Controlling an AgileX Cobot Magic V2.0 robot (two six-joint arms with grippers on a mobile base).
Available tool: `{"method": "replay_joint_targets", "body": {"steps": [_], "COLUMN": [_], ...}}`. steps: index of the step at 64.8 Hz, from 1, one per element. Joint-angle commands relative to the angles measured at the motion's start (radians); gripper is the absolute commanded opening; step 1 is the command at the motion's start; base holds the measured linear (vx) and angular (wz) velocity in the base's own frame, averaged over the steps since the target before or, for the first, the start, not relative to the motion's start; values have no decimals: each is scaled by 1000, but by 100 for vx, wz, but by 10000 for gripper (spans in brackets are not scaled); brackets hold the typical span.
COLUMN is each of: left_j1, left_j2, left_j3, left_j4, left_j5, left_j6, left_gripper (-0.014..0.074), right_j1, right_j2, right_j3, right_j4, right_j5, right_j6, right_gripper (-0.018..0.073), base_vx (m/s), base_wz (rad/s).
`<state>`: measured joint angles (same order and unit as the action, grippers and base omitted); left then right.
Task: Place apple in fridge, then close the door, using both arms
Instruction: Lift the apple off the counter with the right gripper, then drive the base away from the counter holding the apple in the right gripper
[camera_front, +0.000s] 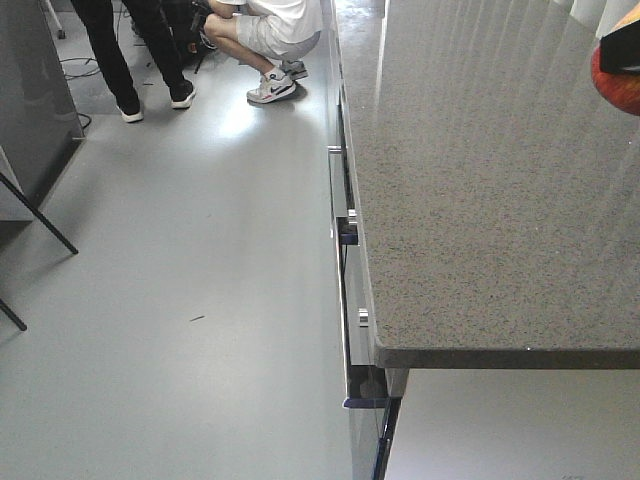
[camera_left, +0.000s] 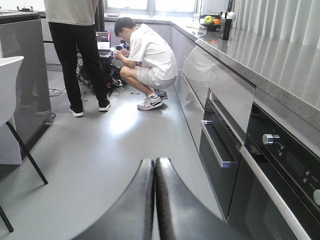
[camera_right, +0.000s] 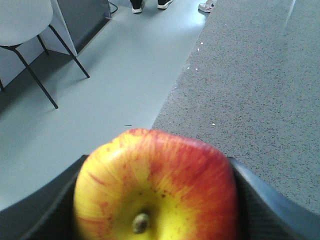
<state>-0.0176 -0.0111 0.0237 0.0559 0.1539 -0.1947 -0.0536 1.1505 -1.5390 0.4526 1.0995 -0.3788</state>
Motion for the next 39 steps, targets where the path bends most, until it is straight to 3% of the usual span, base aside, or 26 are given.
{"method": "replay_joint_targets", "body": {"steps": [1,39], "left_j1": [-4,-4], "left_j2": [-14,-14], "left_j3": [-17,-17], "left_j4": [0,0], "left_j5": [-76,-76], "left_j6": [-9,-9], "left_gripper": [-6,-6], "right_j1": [-6,-6], "right_j2": [-18,-18], "right_j3": [-27,-27], "right_j4": [27,27], "right_j5": [-62,-62], "right_j6": [-9,-9], "right_gripper": [25,25], "base_vx": [0,0], "base_wz": [0,0]}}
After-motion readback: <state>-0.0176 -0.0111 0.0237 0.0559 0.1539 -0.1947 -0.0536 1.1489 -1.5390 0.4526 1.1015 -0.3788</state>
